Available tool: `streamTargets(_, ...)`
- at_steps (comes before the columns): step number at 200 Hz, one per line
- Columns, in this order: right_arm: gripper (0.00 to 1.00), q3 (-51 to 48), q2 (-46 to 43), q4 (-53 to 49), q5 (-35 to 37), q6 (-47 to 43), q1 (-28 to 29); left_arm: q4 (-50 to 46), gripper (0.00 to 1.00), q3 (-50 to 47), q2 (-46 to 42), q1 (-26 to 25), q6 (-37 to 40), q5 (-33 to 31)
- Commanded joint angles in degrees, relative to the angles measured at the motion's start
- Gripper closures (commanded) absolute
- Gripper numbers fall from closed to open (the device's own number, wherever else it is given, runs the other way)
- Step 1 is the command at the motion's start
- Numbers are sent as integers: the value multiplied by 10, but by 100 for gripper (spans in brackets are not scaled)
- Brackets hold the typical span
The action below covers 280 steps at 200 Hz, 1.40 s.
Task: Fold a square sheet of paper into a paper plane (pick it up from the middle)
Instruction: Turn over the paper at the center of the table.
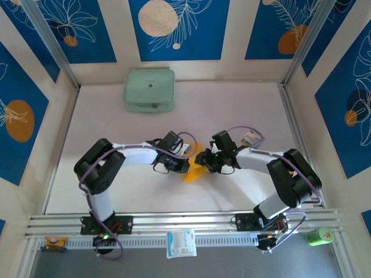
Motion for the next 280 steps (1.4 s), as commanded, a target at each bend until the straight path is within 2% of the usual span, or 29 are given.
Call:
streamTargets(1,60,12,16,10,-24,-11,-9,-29,96,-7,3,3,5,-13)
streamTargets(107,65,-35,22,71,-43,1,-35,-16,96,-11,-7,4,-7,-9)
streamTargets(199,78,-48,34,105,-54,-3,-45,-11,93,-11,-7,3,-12,-5)
streamTargets(280,83,-71,43,155,-83,-25,-70,-13,93,-9,-6,3,-11,-2)
